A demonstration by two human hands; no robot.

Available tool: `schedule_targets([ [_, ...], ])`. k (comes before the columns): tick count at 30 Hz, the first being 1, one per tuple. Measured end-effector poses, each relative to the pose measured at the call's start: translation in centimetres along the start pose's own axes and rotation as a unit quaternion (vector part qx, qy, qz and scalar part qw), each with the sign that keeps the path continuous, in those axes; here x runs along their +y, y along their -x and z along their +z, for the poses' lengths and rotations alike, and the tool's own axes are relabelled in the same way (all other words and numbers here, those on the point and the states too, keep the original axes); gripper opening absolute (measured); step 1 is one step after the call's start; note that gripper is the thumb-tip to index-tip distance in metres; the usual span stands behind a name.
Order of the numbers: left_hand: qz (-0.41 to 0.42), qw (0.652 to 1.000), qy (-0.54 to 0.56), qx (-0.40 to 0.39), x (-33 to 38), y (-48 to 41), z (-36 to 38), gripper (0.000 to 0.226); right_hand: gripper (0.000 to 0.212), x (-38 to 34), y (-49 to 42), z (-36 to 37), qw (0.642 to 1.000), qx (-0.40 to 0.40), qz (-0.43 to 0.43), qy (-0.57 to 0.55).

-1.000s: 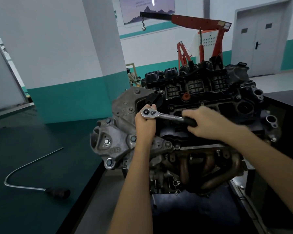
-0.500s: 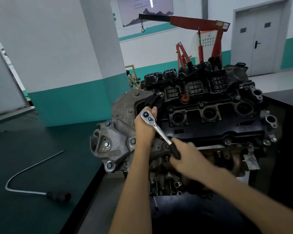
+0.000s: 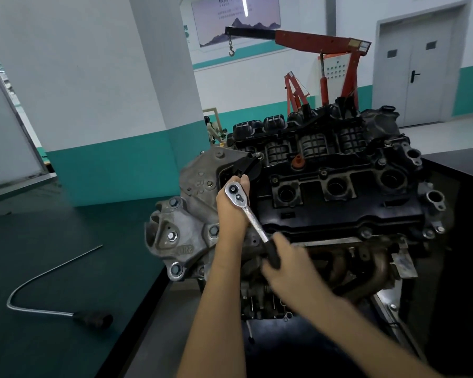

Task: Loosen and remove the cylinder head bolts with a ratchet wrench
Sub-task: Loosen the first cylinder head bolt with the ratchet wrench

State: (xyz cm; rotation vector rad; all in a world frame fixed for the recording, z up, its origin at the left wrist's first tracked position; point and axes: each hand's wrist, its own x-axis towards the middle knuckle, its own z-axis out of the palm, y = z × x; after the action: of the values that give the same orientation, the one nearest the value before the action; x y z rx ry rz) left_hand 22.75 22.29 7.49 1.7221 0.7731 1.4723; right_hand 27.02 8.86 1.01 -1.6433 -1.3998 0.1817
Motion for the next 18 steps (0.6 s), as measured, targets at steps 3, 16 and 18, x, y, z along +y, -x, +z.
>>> schedule_targets([
  [3,0.038,0.999,-0.012,0.001,0.0,0.4,-0.2,0.037,0.017,-1.5,0.6,4.3,0.996,0.044,0.036,-0.067],
  [16,0.032,0.998,0.034,-0.03,-0.3,0.3,-0.5,0.038,0.03,0.3,-9.7,-11.9,0.892,-0.064,-0.189,0.407],
  [18,0.032,0.998,0.032,-0.036,-0.5,0.1,-0.5,0.038,0.021,1.1,-7.9,-10.2,0.921,-0.038,-0.16,0.352],
])
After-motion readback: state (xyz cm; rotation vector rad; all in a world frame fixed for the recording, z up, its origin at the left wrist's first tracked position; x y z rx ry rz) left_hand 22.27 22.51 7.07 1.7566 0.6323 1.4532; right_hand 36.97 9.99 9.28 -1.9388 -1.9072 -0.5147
